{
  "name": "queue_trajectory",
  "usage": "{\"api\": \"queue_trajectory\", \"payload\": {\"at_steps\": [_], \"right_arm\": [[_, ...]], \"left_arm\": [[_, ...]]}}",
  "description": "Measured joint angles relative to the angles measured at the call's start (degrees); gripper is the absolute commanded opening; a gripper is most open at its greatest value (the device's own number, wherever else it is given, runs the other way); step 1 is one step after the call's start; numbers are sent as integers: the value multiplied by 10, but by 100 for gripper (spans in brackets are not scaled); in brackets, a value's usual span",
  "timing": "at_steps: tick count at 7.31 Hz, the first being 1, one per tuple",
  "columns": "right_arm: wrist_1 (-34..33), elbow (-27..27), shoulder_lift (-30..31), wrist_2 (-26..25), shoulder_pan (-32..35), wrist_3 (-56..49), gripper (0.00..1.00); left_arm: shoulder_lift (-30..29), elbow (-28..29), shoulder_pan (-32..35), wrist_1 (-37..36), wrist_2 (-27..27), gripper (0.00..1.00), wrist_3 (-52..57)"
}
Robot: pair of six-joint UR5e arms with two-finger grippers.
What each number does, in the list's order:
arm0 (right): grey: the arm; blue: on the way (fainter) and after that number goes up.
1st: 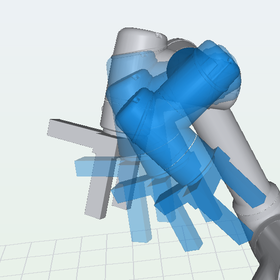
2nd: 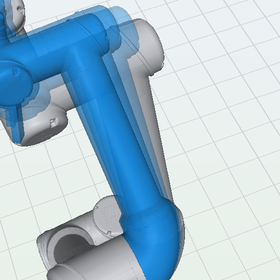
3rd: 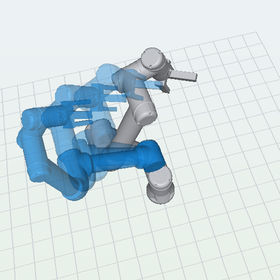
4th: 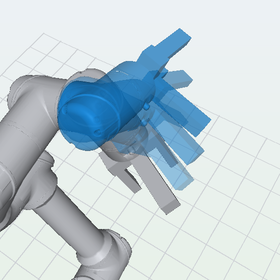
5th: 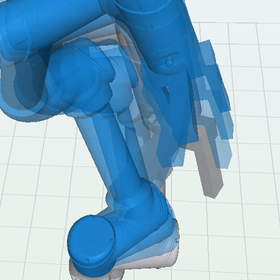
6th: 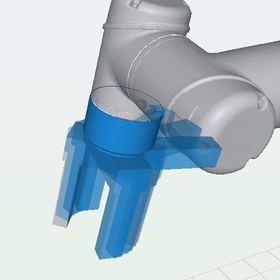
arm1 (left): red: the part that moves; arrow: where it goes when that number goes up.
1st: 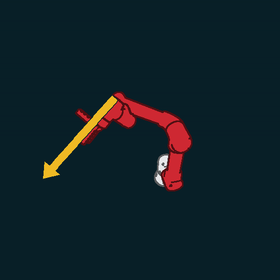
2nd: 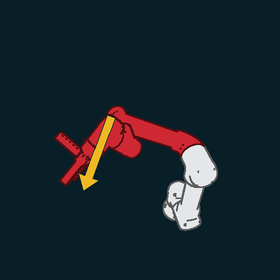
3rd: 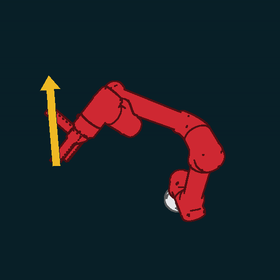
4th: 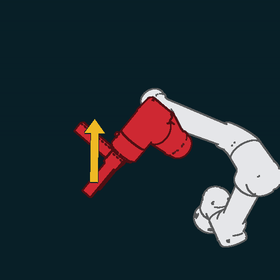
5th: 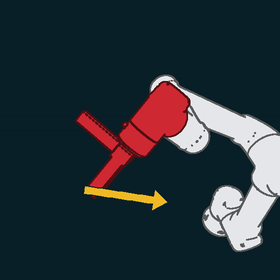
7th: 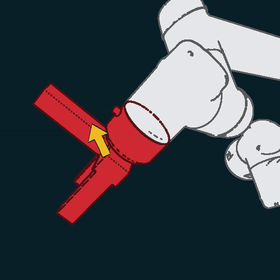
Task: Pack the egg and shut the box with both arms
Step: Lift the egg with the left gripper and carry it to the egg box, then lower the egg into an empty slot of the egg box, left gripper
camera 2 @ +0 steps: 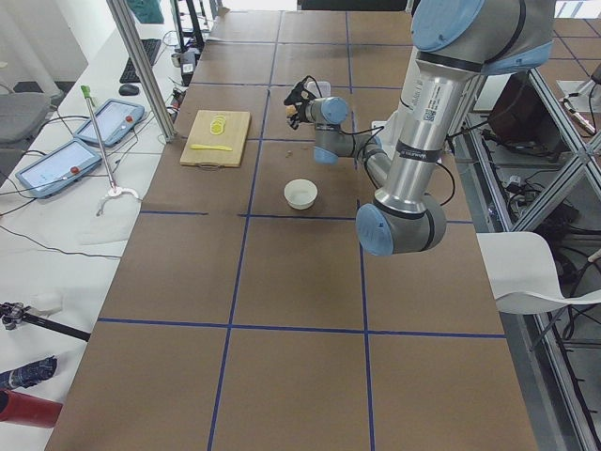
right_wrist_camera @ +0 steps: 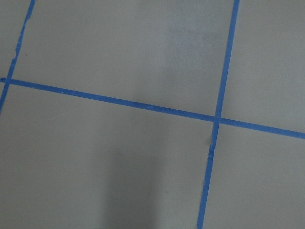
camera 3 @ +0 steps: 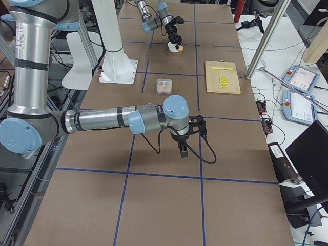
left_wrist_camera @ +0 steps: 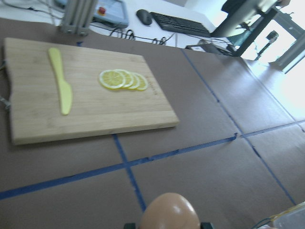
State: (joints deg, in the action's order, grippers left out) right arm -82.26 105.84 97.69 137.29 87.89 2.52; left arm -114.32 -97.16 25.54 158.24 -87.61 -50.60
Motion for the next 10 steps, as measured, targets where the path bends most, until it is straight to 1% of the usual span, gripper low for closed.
{"api": "queue_trajectory", "payload": {"at_steps": [2,3,5,7,8,9,10], "right_arm": [[0,-2,-1,0,0,1,100],[-1,-3,-2,0,0,2,100],[-1,-4,-2,0,0,2,100],[-2,-4,-1,0,0,2,100],[-2,-4,0,-1,0,2,100],[-2,-4,1,-1,0,2,100],[-2,-4,2,-1,0,2,100]], "left_arm": [[-58,72,-42,92,25,0,133],[-84,108,-54,128,29,0,175],[-116,175,-66,190,31,0,282],[-154,246,-86,230,46,0,342],[-167,270,-97,238,60,2,366],[-179,288,-104,241,67,3,381],[-190,303,-108,242,70,6,389]]}}
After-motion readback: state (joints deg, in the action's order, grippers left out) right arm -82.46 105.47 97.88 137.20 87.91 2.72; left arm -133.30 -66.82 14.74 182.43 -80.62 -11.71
